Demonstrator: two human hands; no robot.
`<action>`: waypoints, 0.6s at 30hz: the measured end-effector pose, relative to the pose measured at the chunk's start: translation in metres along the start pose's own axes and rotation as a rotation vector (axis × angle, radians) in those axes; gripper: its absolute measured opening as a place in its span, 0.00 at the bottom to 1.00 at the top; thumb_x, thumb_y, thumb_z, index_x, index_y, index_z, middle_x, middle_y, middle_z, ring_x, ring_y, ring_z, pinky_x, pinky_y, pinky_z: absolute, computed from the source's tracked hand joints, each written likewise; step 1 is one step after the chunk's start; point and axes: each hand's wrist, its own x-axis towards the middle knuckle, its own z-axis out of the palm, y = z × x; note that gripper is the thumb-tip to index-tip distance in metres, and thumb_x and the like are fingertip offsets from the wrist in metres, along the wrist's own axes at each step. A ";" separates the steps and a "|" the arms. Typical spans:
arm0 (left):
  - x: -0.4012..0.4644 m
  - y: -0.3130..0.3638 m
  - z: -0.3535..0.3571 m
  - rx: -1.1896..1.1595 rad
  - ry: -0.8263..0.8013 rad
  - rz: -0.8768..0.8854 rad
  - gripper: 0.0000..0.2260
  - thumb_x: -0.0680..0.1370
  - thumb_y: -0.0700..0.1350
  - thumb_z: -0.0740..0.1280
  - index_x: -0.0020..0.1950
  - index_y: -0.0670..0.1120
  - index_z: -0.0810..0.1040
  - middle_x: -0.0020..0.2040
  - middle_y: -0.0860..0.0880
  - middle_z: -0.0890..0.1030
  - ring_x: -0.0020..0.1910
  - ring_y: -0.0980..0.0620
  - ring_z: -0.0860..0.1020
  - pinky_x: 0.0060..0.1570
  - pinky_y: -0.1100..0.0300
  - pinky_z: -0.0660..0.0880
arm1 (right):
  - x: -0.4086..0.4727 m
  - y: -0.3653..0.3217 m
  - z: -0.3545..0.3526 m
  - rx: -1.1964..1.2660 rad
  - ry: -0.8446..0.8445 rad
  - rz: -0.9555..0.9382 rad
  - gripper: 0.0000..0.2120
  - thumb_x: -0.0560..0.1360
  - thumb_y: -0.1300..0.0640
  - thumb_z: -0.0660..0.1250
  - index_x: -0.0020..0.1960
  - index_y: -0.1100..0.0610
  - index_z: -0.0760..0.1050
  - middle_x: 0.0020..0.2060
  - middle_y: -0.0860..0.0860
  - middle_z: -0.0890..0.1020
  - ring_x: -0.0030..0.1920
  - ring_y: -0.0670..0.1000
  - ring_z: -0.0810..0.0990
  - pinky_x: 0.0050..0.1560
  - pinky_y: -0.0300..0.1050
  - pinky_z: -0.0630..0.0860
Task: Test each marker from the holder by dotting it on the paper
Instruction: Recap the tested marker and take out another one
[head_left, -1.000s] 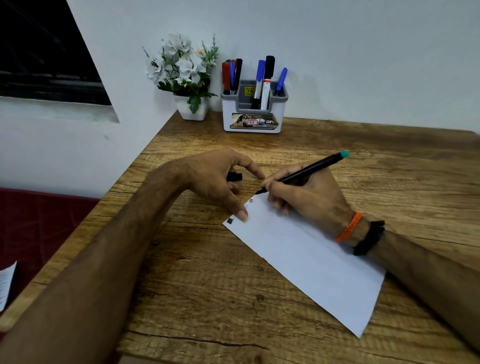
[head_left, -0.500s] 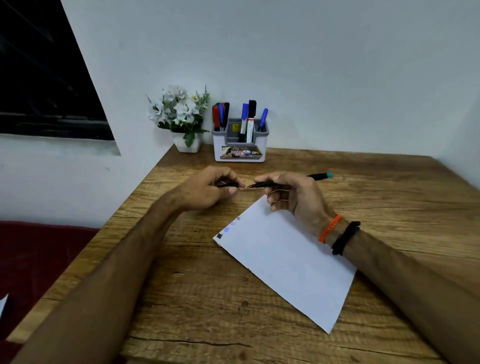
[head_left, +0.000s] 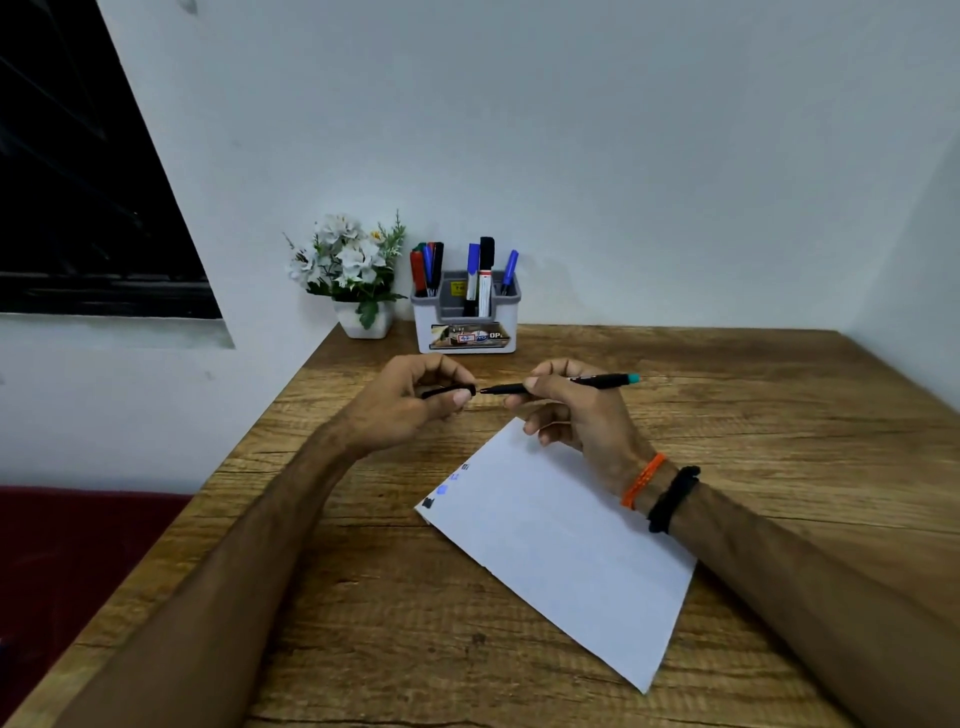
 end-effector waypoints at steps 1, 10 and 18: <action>0.000 0.000 0.000 0.000 -0.005 0.008 0.06 0.76 0.38 0.68 0.52 0.39 0.78 0.41 0.43 0.80 0.36 0.55 0.77 0.40 0.64 0.77 | 0.000 0.001 0.000 0.002 -0.001 0.004 0.04 0.77 0.64 0.66 0.47 0.58 0.71 0.36 0.55 0.86 0.25 0.49 0.78 0.26 0.39 0.72; 0.001 0.001 0.001 0.028 -0.023 0.042 0.09 0.76 0.41 0.68 0.53 0.38 0.79 0.43 0.41 0.80 0.37 0.55 0.77 0.40 0.62 0.77 | 0.000 0.010 0.001 -0.064 -0.001 -0.105 0.07 0.72 0.55 0.75 0.43 0.59 0.81 0.32 0.54 0.81 0.27 0.49 0.72 0.28 0.39 0.69; 0.001 0.003 -0.002 -0.017 0.058 0.064 0.07 0.78 0.40 0.66 0.51 0.37 0.79 0.39 0.48 0.79 0.35 0.59 0.76 0.37 0.65 0.74 | 0.003 0.015 -0.006 -0.059 -0.055 -0.090 0.07 0.76 0.60 0.70 0.51 0.62 0.83 0.39 0.56 0.86 0.25 0.45 0.75 0.28 0.36 0.72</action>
